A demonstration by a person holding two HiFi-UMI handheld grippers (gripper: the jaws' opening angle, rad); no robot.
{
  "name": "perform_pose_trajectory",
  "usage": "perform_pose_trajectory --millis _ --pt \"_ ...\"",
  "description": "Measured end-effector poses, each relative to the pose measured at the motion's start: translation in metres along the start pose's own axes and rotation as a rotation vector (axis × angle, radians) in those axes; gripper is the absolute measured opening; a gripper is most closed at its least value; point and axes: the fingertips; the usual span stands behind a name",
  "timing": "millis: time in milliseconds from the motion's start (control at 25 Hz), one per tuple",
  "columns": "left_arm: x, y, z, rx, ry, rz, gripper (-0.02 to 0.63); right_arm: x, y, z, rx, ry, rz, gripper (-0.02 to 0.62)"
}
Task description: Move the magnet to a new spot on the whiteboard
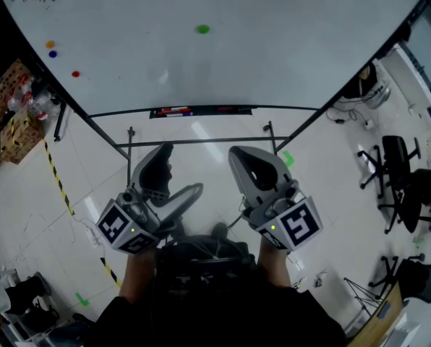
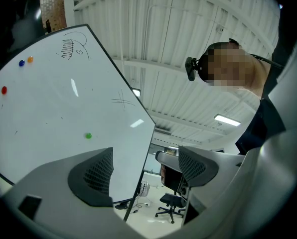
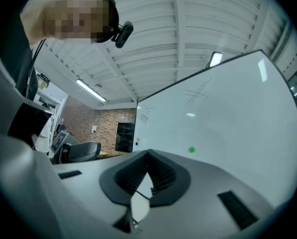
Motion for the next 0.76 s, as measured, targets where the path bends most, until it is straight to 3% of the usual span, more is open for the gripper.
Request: perform_pose_trajectory --millis 760 --pt "0.0027 -0.0030 0.0063 0.017 0.002 -0.005 0.405 0.0033 -0.0006 -0.0058 -0.010 0.003 -0.005 0.018"
Point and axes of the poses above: the fingertips, and each gripper's own axes: x forward along the fingers, z to its left, y out of its underside, and after that the axes turned 4 degrees about -y, right-handed
